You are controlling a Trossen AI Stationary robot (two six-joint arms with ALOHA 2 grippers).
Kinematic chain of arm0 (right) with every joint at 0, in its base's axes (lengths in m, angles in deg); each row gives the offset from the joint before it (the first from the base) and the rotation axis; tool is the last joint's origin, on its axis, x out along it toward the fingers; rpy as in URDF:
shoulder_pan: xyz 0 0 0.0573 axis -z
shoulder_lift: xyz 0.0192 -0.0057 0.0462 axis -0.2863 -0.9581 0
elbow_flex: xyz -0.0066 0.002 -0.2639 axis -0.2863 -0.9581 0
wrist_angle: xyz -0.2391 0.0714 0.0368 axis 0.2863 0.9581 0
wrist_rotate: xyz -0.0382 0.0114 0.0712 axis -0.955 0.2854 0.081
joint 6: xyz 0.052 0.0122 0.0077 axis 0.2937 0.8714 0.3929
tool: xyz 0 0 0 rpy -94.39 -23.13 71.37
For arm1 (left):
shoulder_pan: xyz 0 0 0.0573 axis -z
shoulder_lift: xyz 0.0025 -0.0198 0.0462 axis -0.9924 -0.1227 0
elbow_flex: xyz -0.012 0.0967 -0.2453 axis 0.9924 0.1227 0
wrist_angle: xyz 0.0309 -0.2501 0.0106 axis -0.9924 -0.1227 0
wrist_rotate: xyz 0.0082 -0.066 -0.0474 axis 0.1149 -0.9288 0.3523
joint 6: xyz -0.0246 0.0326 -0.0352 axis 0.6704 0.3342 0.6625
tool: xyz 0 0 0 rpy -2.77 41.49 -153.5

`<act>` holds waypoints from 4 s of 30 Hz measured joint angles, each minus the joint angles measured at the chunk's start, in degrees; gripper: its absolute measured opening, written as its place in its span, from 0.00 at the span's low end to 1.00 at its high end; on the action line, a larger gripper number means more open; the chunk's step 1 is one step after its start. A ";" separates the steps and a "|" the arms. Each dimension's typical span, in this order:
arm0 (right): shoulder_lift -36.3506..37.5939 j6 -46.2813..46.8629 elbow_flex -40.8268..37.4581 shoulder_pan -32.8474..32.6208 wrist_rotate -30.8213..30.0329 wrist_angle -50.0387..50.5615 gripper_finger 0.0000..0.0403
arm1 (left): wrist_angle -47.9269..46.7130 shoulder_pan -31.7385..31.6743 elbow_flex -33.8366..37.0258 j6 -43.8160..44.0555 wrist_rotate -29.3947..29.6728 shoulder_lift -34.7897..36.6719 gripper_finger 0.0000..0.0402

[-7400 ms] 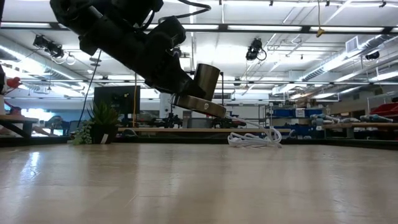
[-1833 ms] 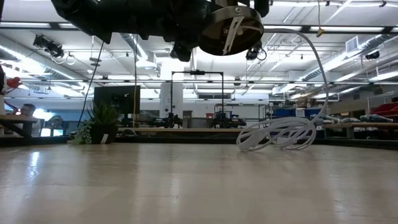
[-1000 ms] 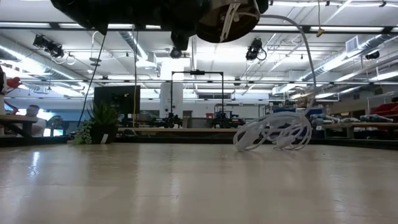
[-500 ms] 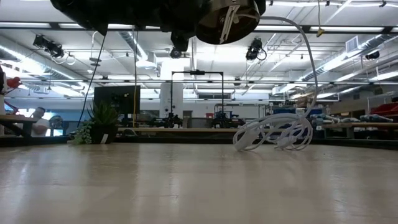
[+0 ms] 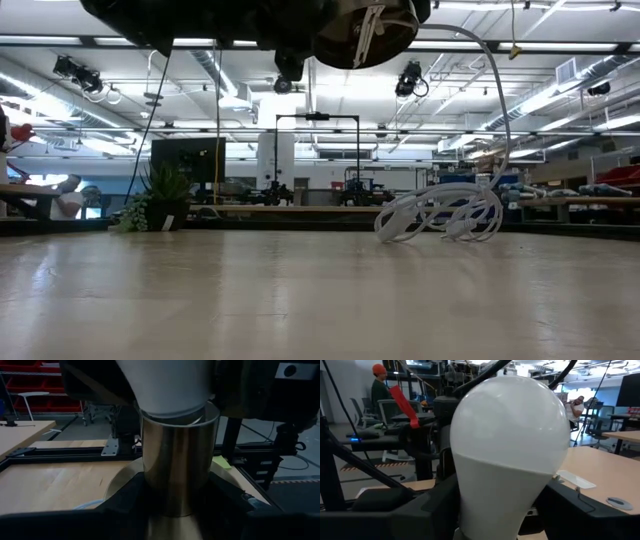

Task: Screw lightbulb
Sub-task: Insert the lightbulb into the lamp socket

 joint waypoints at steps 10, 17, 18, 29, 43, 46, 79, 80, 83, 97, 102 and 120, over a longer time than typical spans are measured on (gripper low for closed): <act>0.01 -3.11 -0.05 -0.69 -0.54 -0.31 0.63 | -0.10 -0.01 -0.02 0.04 0.05 0.00 0.40; -0.12 -7.62 -0.27 -2.57 -4.52 -0.16 0.60 | 1.35 -0.03 -0.39 0.29 0.40 0.27 0.40; -0.12 -7.74 -0.27 -2.77 -4.88 0.06 0.60 | 1.16 -0.03 -0.33 0.27 0.25 0.22 0.40; -0.10 -8.09 -0.17 -3.63 -7.04 -0.21 0.59 | 0.84 -0.14 -0.27 0.36 -0.15 0.20 0.40; 0.13 -11.00 -0.10 -7.24 -19.97 2.68 0.58 | -6.53 -0.13 -0.16 -0.15 -0.13 0.09 0.40; 1.08 -9.96 -0.05 -8.17 -22.29 5.35 0.57 | -9.90 -0.12 -0.15 -0.09 0.38 0.09 0.40; 3.75 14.51 -0.03 6.72 12.58 37.05 0.43 | 6.14 6.79 8.34 7.04 7.35 -20.08 0.40; 3.75 14.31 -0.03 7.57 13.64 37.09 0.43 | 6.25 6.79 8.32 7.04 7.57 -20.26 0.40; 3.75 14.33 -0.03 10.47 18.01 38.02 0.43 | 5.89 6.56 8.32 7.06 8.48 -20.26 0.40; 3.75 15.21 0.60 23.04 32.87 40.52 0.63 | 2.93 6.57 8.10 11.60 11.23 -19.10 0.71; 3.75 14.00 4.49 26.24 34.88 44.36 0.73 | 2.86 6.77 8.12 11.74 11.32 -16.42 0.72; 3.73 10.04 11.01 30.35 36.69 51.20 0.70 | -7.31 8.01 8.12 9.21 12.02 -4.70 0.72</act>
